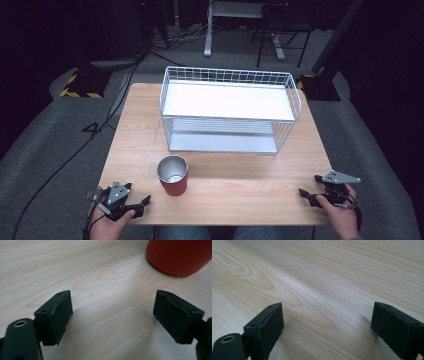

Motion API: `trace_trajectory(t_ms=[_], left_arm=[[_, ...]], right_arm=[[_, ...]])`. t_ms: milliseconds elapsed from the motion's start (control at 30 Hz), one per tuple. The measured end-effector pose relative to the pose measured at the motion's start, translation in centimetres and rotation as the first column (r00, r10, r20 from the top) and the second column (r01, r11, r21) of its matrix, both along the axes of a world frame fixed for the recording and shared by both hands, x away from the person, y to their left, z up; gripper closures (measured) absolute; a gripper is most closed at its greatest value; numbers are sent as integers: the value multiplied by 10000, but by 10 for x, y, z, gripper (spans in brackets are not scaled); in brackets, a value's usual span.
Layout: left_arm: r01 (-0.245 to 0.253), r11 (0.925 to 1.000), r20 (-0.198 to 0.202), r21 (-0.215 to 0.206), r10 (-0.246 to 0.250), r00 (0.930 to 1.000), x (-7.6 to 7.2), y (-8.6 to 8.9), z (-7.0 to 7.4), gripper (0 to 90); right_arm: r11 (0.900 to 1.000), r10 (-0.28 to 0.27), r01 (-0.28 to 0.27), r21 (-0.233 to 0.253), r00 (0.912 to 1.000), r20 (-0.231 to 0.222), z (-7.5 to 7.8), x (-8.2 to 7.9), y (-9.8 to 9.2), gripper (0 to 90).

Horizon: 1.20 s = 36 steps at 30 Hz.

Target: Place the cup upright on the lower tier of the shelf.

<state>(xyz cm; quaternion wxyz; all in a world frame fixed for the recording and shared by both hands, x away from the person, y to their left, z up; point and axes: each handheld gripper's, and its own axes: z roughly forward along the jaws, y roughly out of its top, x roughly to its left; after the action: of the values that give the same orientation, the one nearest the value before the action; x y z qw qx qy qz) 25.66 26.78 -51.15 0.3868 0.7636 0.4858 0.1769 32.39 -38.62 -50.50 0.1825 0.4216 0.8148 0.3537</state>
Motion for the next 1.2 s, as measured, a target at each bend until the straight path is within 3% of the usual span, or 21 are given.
trace_trajectory(t_ms=[67,167,333,533,667,733,1200], left_arm=[[-24,9998,-63,-194,23,10000,-4,-2,3,178],[-165,9998,183,113,163,9997,-13,-6,7,181],[-303,9993,550,-232,316,9980,-26,-13,10,181],[-256,9993,1039,-254,281,9942,-38,-26,17,175],[-292,9951,1437,-940,426,9887,-45,-40,18,158],[-330,9935,1616,-1091,504,9856,-47,-46,18,157],[-565,9913,2673,-1186,867,9597,-49,-70,18,156]], right_arm=[[10000,-7,7,-19,10000,-5,0,1,0,103],[10000,-6,6,-22,10000,-10,0,1,0,101],[10000,-5,5,-24,10000,-10,0,1,0,101],[10000,-10,10,-24,10000,-9,0,1,0,101],[10000,-9,9,-25,10000,-11,0,1,0,101],[10000,13,-13,-24,10000,4,0,1,0,101],[10000,-6,6,-21,10000,-7,0,1,0,101]])
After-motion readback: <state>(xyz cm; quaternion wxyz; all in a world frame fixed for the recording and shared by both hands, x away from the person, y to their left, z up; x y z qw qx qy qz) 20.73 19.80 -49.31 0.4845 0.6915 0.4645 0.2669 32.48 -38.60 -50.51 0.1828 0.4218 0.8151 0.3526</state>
